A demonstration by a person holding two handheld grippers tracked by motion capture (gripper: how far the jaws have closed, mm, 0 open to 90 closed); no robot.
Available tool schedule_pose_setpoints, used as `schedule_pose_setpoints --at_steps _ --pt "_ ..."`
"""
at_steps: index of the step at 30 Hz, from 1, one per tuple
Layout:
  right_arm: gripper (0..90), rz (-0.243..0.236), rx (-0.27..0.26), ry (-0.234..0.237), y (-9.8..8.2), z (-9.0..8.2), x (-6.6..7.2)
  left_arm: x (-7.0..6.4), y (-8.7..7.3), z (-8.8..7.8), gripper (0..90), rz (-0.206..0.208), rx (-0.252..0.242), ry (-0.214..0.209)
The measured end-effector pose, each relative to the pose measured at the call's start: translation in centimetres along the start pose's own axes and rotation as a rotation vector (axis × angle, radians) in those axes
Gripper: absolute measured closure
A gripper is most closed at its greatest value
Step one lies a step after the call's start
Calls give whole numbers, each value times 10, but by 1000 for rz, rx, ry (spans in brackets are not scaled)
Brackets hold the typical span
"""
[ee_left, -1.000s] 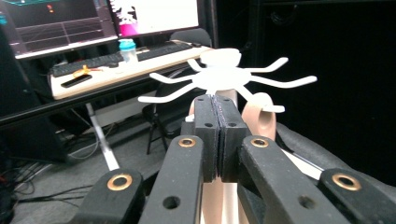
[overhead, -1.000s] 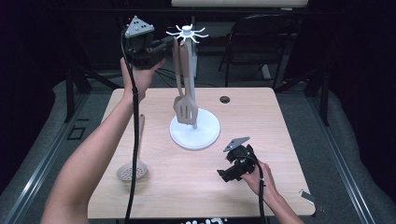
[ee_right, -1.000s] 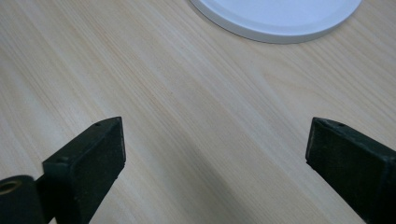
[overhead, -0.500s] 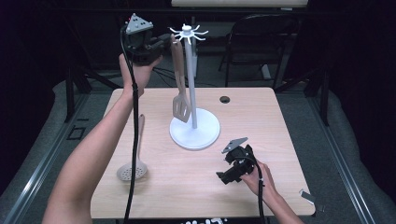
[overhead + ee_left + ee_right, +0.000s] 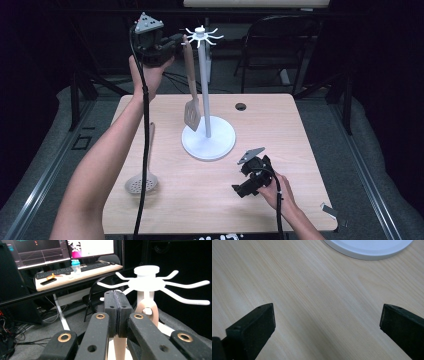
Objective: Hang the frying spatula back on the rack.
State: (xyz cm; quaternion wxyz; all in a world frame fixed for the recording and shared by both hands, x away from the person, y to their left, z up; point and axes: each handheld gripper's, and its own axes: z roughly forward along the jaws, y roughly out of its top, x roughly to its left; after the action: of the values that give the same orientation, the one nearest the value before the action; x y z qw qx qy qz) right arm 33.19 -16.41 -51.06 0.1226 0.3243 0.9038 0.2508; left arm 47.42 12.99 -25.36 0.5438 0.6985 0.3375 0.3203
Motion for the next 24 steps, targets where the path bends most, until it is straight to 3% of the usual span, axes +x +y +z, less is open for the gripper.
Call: schedule_pose_setpoints --at_steps 13,18,24 --pt "0 -3 5 1 0 1 0 5 0 7 895 11 7 16" --pt "0 -3 4 -4 -1 1 0 6 -1 1 889 5 -4 7" --pt "0 -6 2 0 0 0 0 8 -9 -11 847 -11 -5 29"
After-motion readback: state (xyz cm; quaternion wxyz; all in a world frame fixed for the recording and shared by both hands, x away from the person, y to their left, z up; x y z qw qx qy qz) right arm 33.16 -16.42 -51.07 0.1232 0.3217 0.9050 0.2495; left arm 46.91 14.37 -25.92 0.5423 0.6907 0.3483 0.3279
